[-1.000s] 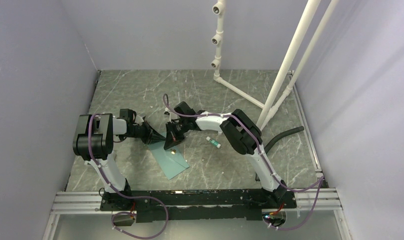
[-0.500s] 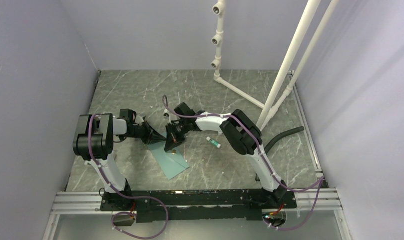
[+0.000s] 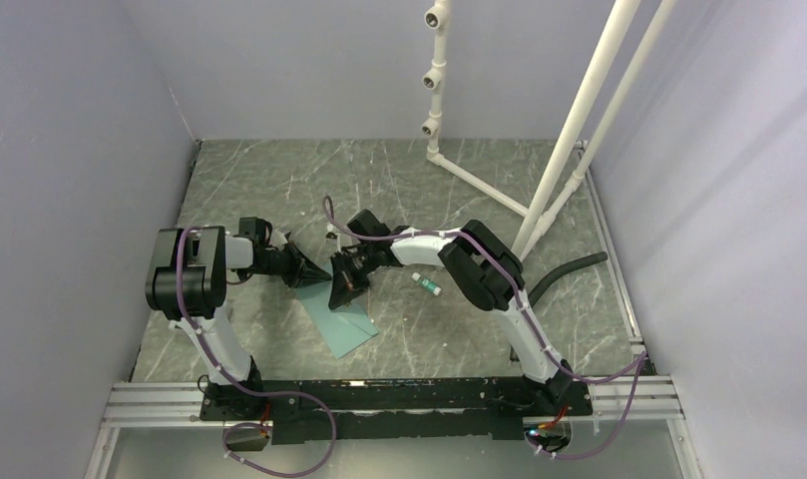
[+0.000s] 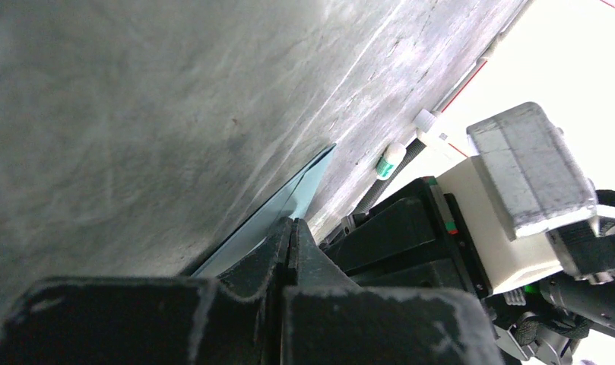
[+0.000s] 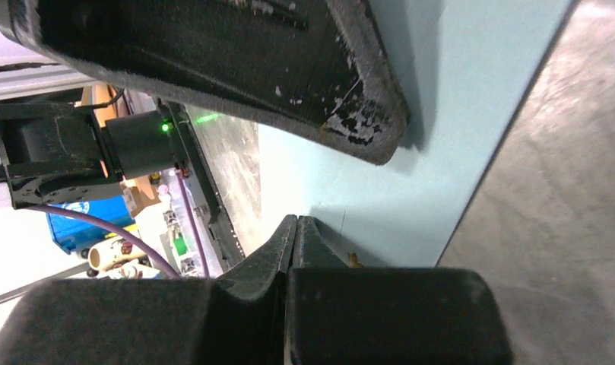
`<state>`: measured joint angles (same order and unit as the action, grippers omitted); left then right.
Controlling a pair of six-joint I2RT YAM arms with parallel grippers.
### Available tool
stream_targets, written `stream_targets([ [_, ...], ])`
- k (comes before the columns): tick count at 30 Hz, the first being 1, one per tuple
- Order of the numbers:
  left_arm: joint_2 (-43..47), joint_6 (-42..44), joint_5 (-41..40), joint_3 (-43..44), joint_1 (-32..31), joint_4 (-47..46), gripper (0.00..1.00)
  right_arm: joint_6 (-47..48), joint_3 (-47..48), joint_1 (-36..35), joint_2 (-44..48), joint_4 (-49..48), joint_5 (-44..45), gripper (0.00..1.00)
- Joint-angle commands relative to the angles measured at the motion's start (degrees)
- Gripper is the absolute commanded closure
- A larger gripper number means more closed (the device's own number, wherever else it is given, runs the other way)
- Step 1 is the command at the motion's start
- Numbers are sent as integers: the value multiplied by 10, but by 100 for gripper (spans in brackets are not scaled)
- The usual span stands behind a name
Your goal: Place the letter into the envelope and seal it
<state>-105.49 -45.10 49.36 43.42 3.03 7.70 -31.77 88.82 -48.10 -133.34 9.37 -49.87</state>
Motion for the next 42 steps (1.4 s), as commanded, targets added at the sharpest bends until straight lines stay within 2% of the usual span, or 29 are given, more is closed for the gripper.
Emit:
stream_targets([
  [1, -24, 11, -62, -10, -1, 40, 98, 15, -38, -18, 2, 33, 35, 100],
  [12, -20, 15, -64, -10, 0, 45, 98, -12, -84, 5, 31, -20, 43, 100],
  [18, -20, 16, -63, -7, 0, 48, 97, -18, -96, 13, 74, -58, 7, 100],
  [23, -20, 16, -62, -7, 0, 45, 98, -45, -63, 14, 77, -91, 8, 100],
  [31, -21, 19, -61, -6, 0, 46, 97, -33, -3, 13, 15, -25, 41, 100],
  [37, -22, 21, -61, -3, 0, 49, 98, 8, -27, 13, 16, 21, 33, 100],
  [42, -24, 21, -63, 9, 0, 57, 98, 58, -90, 14, 47, 48, 25, 100],
])
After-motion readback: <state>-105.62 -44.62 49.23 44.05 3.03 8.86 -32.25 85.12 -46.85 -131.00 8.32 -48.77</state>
